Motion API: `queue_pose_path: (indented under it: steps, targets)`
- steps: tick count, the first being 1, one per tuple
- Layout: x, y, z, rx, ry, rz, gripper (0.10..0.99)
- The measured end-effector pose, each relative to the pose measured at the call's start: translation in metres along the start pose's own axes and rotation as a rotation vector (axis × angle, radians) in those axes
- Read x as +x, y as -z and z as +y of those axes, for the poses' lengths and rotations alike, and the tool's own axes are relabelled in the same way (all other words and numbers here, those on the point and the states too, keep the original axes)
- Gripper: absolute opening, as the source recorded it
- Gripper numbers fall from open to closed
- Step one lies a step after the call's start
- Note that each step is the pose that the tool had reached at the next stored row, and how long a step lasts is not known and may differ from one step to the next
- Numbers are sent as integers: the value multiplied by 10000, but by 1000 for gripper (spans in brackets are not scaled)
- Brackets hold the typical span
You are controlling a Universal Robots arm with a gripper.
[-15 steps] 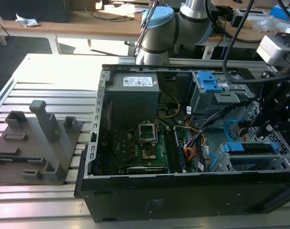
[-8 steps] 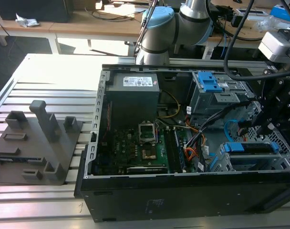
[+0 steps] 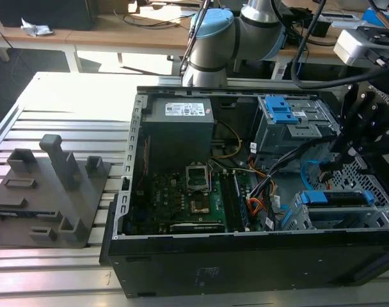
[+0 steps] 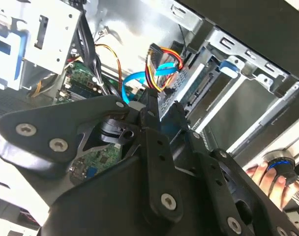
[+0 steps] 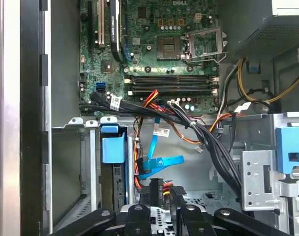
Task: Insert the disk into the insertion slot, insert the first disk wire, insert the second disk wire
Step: 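Insert the first disk wire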
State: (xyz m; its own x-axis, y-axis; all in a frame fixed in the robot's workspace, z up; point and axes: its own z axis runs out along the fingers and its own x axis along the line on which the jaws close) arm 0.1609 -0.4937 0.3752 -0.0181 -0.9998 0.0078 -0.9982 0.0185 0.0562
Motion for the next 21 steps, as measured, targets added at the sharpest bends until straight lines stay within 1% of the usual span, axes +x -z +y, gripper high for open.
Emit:
queue_pose_path:
  steps: [4,6,8,11,12,13,14,19,20,21]
  targets:
    - [-12,-37,20,1,0,12,302]
    - [-11,-81,58,1,-20,69,302]
    - [-13,-117,59,1,-29,81,302]
    - [-14,-148,57,2,-34,95,302]
    - [-15,-175,52,2,-34,120,302]
    - [-15,-195,44,2,-33,127,302]
    - [-15,-199,25,3,-34,133,302]
    - [-15,-200,22,2,-37,131,302]
    - [-15,-200,22,2,-37,131,286]
    - [-15,-200,22,2,-38,131,173]
